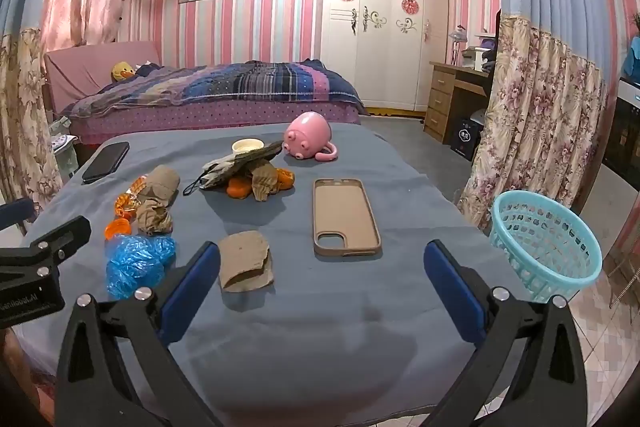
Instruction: Collect trash
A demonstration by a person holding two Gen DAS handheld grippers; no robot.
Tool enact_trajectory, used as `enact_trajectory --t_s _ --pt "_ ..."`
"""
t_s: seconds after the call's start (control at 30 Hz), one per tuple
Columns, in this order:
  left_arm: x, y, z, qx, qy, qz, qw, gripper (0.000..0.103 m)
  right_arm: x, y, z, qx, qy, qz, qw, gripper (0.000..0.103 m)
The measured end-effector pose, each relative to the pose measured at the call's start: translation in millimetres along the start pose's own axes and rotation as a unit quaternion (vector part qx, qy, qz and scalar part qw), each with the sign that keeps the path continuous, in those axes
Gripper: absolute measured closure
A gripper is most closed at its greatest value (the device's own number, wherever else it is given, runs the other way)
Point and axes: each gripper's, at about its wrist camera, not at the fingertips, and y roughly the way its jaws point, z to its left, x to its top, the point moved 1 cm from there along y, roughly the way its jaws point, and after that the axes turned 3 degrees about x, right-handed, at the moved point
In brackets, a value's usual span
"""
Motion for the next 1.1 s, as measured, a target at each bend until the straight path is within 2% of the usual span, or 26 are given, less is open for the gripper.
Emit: enact_trajectory --t_s 1.1 --pt "2.4 0.4 -0.2 0.001 0.000 -0.005 1.0000 0.005 2.2 3.9 2.5 -0.011 0.001 0.002 1.000 0.004"
